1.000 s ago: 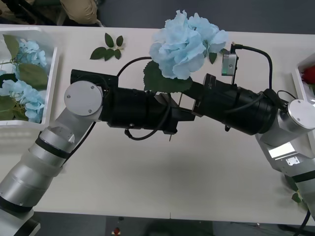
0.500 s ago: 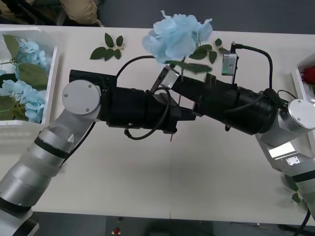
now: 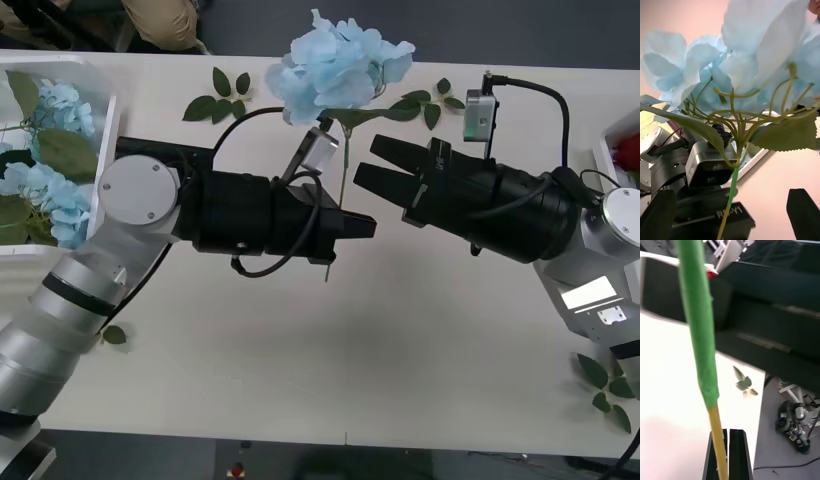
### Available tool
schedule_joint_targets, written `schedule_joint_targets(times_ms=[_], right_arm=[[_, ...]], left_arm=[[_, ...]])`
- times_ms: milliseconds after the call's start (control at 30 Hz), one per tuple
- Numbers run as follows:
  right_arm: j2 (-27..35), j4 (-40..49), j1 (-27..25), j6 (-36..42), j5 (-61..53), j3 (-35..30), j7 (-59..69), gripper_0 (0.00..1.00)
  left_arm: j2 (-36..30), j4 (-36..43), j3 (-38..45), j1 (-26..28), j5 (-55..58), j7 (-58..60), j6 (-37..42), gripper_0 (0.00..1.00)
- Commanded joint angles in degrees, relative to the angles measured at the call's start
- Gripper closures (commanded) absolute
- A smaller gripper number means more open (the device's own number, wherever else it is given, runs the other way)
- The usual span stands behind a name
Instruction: Put the red flowers into the right box and the blue flowers into the left box
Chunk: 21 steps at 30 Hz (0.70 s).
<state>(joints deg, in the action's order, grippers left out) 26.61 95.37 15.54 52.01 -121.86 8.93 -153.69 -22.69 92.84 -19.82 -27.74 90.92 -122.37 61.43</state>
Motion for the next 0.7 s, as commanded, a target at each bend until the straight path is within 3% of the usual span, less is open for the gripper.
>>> schedule_joint_targets(times_ms=[33,300,467,700], right_arm=[[1.87,2.19,1.07,0.90,-0.57,-1.46,-1.31,0.13],[7.41,2.19,0.98,2.65,-2.24,-2.16,-1.31,0.11],[12.07,0.78,0.98,5.64,-4.44,-2.34,-1.31,0.11],[15.76,-4.23,1.07,15.66,-4.71,-3.65,-1.31,0.11]], left_arm=[[-7.11,0.77,1.37,-1.35,1.01,-1.21,0.00,1.00],[-20.64,-3.72,7.34,-1.35,1.27,-0.77,6.95,1.00],[-24.16,-13.03,19.56,-1.44,0.04,-0.77,18.72,1.00],[-27.15,-17.60,36.00,-5.31,-15.69,-2.18,33.23,1.00]])
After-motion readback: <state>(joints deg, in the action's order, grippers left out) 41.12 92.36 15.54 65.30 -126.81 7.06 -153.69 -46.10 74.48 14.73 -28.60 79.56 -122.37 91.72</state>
